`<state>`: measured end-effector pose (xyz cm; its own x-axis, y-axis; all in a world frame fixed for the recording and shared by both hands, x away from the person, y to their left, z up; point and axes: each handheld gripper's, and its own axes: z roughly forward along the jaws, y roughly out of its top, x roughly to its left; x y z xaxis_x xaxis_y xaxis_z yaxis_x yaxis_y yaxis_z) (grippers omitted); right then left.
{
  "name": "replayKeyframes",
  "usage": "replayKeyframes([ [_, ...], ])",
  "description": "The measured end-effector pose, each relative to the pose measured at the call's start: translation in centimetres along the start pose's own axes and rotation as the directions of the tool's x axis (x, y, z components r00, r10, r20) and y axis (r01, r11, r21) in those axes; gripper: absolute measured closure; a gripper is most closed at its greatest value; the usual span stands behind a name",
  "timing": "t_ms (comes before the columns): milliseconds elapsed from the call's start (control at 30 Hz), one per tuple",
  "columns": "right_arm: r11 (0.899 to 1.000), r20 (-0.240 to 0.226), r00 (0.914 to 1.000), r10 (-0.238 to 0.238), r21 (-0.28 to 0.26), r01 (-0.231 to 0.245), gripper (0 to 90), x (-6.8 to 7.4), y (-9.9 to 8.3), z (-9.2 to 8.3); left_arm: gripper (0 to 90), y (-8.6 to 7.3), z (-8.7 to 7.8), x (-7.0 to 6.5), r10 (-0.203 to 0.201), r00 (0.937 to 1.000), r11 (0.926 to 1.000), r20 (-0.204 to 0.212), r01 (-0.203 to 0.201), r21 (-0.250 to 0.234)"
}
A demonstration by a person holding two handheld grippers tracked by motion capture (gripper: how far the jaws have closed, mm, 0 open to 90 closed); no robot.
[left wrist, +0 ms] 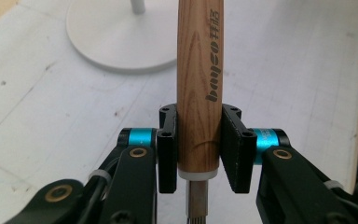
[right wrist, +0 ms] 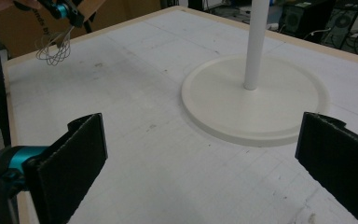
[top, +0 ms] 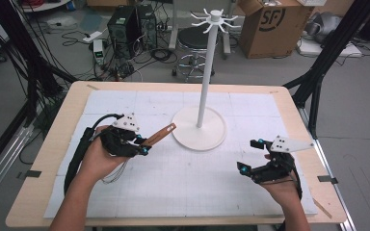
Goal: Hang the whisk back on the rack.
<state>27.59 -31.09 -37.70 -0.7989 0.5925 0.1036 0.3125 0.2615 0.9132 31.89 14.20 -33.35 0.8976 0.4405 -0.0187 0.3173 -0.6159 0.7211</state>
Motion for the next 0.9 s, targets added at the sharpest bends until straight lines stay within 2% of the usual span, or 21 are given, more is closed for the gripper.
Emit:
replayKeyframes([
  [233, 1.0, -0.01, 0.9999, -0.009, 0.007, 0.009, 0.8, 0.1, 0.0, 0.4, 70.1, 1.1, -0.6, -0.2, -0.005, 0.9983, 0.9961, 0.058, 0.01, -0.087],
  [300, 1.0, -0.012, 0.9999, -0.007, 0.005, 0.007, 0.8, 0.1, 0.0, 0.4, 70.1, 1.6, -0.7, -0.2, -0.009, 0.9968, 0.9924, 0.079, 0.019, -0.122],
  [433, 1.0, -0.013, 0.9999, -0.006, 0.004, 0.006, 0.8, 0.1, 0.1, 0.4, 70.1, 2.0, -1.0, 0.1, -0.006, 0.9943, 0.9878, 0.106, 0.022, -0.154],
  [767, 1.0, -0.009, 0.9999, -0.009, -0.001, 0.009, 0.8, 0.0, 0.1, 0.2, 70.1, 4.7, -1.6, 0.5, 0.028, 0.9929, 0.9871, 0.116, -0.01, -0.16],
  [900, 1.0, -0.013, 0.9999, -0.01, 0.002, 0.01, 0.8, 0.2, 0.2, 0.3, 70.1, 5.7, -2.1, 0.7, 0.025, 0.9928, 0.9815, 0.117, -0.002, -0.192],
])
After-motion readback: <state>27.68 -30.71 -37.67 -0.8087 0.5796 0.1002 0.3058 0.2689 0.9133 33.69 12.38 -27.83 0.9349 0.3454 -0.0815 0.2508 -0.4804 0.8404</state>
